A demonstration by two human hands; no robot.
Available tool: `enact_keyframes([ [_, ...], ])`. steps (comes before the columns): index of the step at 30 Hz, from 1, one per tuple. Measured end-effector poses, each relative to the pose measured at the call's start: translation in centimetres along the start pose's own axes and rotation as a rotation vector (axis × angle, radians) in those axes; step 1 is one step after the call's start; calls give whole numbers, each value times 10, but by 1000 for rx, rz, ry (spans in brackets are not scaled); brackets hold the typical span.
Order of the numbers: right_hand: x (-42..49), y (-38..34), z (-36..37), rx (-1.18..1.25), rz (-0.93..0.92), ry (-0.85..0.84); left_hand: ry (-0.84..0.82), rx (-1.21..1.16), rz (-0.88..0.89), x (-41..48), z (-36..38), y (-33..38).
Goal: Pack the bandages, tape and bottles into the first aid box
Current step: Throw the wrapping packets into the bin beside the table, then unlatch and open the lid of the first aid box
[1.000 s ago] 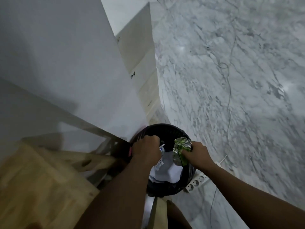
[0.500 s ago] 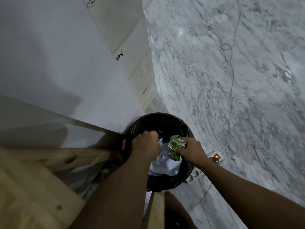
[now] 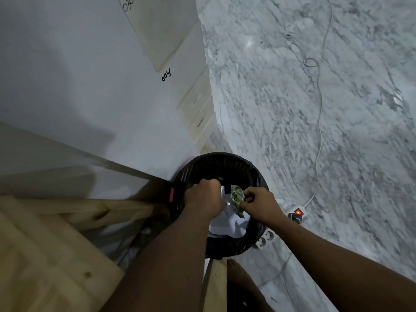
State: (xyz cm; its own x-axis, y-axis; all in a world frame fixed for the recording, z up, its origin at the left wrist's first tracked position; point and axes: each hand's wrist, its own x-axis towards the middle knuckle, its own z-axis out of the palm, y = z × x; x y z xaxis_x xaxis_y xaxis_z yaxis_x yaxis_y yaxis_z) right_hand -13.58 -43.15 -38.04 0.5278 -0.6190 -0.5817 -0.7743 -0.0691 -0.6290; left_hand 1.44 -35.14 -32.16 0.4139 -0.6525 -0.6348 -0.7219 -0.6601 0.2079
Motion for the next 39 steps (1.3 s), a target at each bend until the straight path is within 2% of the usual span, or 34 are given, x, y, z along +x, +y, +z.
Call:
enact_keyframes([
  [5,-18,-13,-14,24,24,-32,-43,-15,6,-18,-21,3],
  [10,-55,-64,-50,-18,-26,-26,-75,-32,-3,-75,-83,6],
  [17,-138,-212,-100,-161,-254,-8,150,-178,-59,-208,-196,-17],
  [22,-226,-338,-99,-272,-470,-61,355,-304,-125,-328,-257,-63],
  [27,-314,-450,-59,-320,-697,-187,533,-326,-282,-442,-280,-141],
  [31,-376,-510,-3,-353,-838,-276,688,-358,-447,-526,-268,-210],
  [35,-431,-538,64,-395,-934,-407,770,-422,-633,-600,-228,-268],
  [39,-460,-523,135,-423,-954,-516,789,-460,-797,-654,-162,-313],
])
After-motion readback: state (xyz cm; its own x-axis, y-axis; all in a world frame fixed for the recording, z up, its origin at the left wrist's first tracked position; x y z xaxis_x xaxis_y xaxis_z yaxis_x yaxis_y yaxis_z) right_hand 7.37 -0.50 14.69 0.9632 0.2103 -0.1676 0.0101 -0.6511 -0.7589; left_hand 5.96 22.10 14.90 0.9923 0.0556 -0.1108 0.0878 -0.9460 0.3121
